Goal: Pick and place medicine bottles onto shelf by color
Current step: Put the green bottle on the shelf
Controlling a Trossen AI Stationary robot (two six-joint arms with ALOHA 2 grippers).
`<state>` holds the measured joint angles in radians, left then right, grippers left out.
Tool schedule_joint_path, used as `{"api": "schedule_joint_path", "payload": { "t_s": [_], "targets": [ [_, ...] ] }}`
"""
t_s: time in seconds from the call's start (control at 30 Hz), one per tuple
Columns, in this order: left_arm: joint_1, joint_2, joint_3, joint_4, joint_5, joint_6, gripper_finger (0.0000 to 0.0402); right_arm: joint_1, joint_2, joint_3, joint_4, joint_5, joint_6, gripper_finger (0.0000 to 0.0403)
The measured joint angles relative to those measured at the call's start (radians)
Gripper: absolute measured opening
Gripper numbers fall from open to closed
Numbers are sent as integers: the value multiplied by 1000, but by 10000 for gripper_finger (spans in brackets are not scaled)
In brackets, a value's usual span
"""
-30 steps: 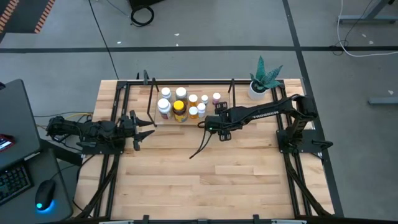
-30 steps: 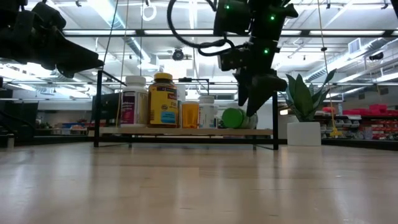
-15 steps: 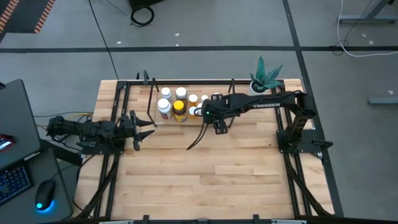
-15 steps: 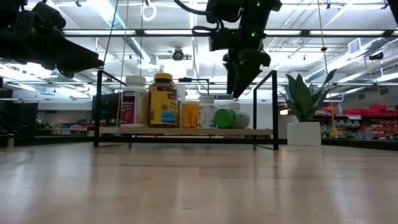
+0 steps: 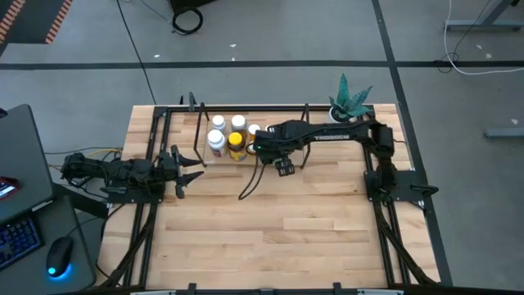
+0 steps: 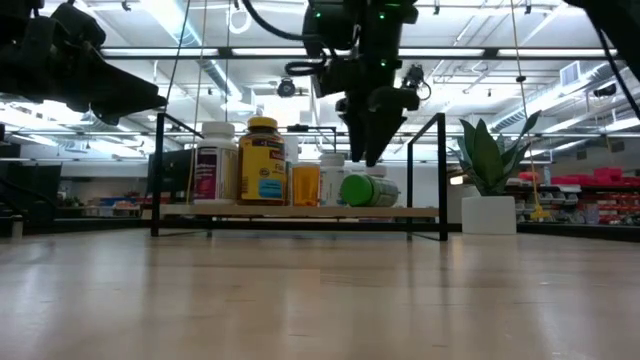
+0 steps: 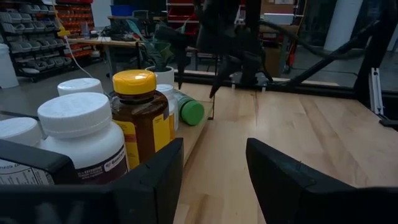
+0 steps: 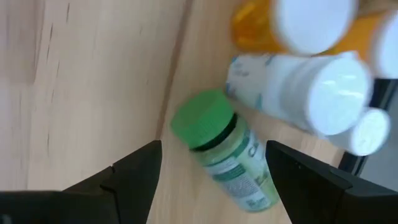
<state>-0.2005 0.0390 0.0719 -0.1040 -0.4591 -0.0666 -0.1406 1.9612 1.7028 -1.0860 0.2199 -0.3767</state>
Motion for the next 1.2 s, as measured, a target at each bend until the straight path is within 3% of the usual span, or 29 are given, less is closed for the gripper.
{"api": "schedule_joint_path", "payload": {
  "t_s": [0.33, 0.93, 1.2],
  "targets": [
    [0, 0, 0, -2, 0, 0, 186, 1, 68, 65, -153, 81, -74, 294],
    [0, 0, 0, -1, 0, 0, 184, 35, 68, -38, -59, 100, -225, 293],
    [0, 0, 0, -1, 0, 0, 184, 35, 68, -90, -31, 76, -226, 263]
  ]
}}
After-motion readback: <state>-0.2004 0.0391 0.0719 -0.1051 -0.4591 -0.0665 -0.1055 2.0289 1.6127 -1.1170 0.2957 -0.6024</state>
